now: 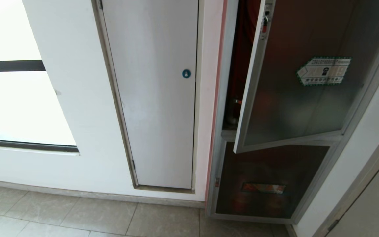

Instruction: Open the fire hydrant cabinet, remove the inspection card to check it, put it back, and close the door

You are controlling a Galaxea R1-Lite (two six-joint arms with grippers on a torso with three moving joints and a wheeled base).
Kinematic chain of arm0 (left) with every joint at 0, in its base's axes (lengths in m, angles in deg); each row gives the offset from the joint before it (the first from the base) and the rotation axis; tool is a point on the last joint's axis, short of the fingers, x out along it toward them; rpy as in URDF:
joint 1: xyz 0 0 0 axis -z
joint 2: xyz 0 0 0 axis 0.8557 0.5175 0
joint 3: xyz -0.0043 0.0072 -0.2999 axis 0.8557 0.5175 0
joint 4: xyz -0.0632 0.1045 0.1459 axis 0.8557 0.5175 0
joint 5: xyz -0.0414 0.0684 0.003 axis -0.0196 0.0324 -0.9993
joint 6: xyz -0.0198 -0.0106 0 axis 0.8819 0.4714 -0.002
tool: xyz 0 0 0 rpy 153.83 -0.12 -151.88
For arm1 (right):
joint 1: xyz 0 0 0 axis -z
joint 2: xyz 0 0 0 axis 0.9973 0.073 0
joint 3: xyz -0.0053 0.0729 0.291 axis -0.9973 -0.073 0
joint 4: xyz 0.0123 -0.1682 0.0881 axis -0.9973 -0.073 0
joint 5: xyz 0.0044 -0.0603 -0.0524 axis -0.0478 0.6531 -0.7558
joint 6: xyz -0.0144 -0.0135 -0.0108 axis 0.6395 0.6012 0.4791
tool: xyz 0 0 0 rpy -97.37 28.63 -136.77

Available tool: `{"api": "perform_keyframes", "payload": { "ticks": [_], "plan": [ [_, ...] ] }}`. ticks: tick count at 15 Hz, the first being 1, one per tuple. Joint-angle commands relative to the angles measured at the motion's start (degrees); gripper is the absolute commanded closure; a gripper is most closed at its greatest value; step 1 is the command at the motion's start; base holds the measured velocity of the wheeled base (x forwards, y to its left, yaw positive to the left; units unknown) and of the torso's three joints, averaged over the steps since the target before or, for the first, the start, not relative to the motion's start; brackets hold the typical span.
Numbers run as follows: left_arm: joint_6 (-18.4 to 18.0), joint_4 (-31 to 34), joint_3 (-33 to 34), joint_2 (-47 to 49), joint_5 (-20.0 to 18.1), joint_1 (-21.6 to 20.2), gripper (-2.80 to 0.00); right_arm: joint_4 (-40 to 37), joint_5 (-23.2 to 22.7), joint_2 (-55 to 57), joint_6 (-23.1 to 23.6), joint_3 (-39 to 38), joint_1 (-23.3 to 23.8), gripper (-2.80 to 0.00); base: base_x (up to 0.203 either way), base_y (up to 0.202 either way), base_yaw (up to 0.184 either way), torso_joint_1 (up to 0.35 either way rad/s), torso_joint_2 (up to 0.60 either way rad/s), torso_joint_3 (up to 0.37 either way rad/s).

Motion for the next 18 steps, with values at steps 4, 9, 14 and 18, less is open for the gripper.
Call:
{"api": "perform_keyframes", "payload": {
  "ticks": [4, 9, 14, 18],
  "plan": [
    [-0.01, -0.03, 0.35, 0.07, -0.03, -0.01, 0.0, 0.46, 0.96, -14.34, 1.73, -11.79, 1.14, 0.0, 0.0, 0.0, 0.0, 0.0, 0.0, 0.0],
    [-0.01, -0.03, 0.35, 0.07, -0.03, -0.01, 0.0, 7.51, 9.53, -15.73, 4.39, -23.66, 1.26, 0.0, 0.0, 0.0, 0.0, 0.0, 0.0, 0.0],
    [-0.01, -0.03, 0.35, 0.07, -0.03, -0.01, 0.0, 2.61, 11.21, -15.73, 7.46, -23.75, 1.26, 0.0, 0.0, 0.0, 0.0, 0.0, 0.0, 0.0],
    [-0.01, -0.03, 0.35, 0.0, -0.03, -0.01, 0.0, 0.42, 11.12, -15.73, 7.25, -23.57, 1.26, 0.0, 0.0, 0.0, 0.0, 0.0, 0.0, 0.0]
  ]
}}
